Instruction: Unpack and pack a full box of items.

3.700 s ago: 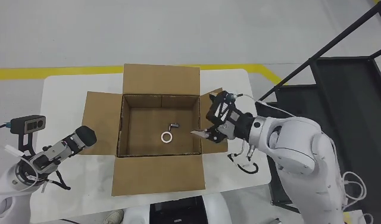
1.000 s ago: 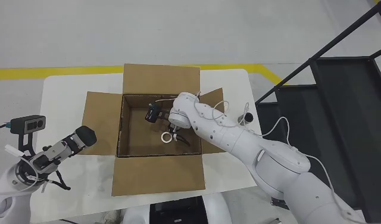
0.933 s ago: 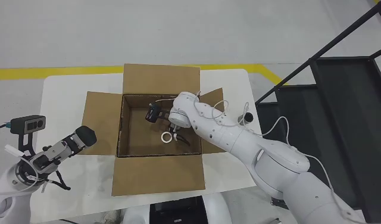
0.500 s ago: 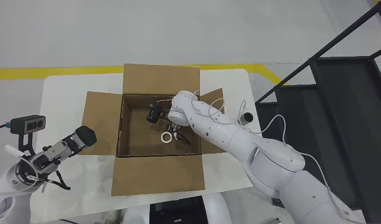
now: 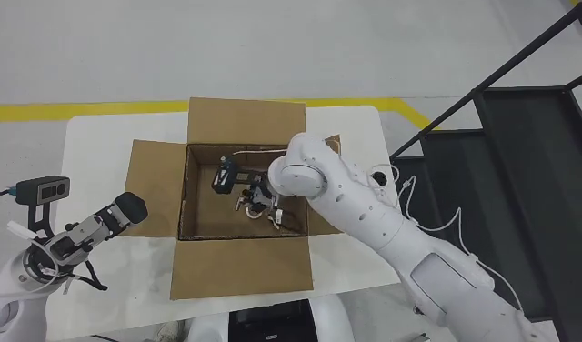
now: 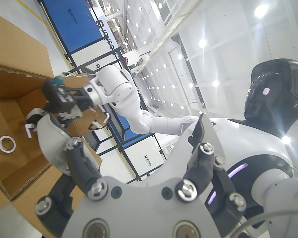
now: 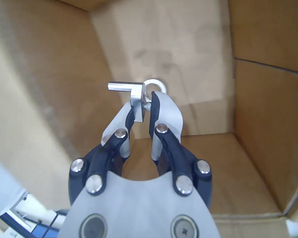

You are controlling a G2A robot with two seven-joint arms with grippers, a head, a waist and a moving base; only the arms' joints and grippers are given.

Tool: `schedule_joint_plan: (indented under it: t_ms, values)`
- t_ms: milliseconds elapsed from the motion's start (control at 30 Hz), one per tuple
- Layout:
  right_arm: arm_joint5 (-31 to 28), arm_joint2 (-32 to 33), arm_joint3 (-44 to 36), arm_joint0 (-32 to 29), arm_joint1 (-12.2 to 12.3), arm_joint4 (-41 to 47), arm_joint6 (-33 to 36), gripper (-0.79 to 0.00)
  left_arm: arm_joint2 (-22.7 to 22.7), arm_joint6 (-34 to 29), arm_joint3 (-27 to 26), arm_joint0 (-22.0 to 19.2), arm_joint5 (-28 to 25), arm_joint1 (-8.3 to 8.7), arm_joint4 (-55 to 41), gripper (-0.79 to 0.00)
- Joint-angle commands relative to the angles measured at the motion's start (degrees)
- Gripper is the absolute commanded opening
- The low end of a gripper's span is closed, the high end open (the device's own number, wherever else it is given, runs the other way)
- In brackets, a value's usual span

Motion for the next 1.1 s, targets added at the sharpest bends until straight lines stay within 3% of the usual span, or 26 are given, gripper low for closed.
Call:
schedule_joint_plan:
  t_ms: [0, 200, 400, 633, 833, 933, 1067]
  values:
    - [-1.0, 6.2, -9.6, -6.2, 2.5, 3.0, -0.7, -0.785, 0.0, 0.0, 0.0, 0.0, 0.0, 0.0, 0.0, 0.0]
    - [-3.8, 18.2, -28.1, -18.1, 8.6, 10.4, -3.5, -0.785, 0.0, 0.0, 0.0, 0.0, 0.0, 0.0, 0.0, 0.0]
    - [-8.7, 29.9, -36.9, -28.4, 13.2, 16.1, -8.4, -0.785, 0.0, 0.0, 0.0, 0.0, 0.0, 0.0, 0.0, 0.0]
    - [-19.0, 45.9, -35.7, -41.2, 15.9, 22.2, -18.7, -0.785, 0.0, 0.0, 0.0, 0.0, 0.0, 0.0, 0.0, 0.0]
    - [-25.9, 56.2, -32.0, -49.3, 16.6, 24.8, -27.6, -0.785, 0.0, 0.0, 0.0, 0.0, 0.0, 0.0, 0.0, 0.0]
    - [-27.3, 60.2, -30.2, -52.9, 16.6, 24.3, -32.6, -0.785, 0.0, 0.0, 0.0, 0.0, 0.0, 0.0, 0.0, 0.0]
    - [-23.5, 63.2, -28.7, -57.0, 16.2, 20.0, -38.2, -0.785, 0.0, 0.0, 0.0, 0.0, 0.0, 0.0, 0.0, 0.0]
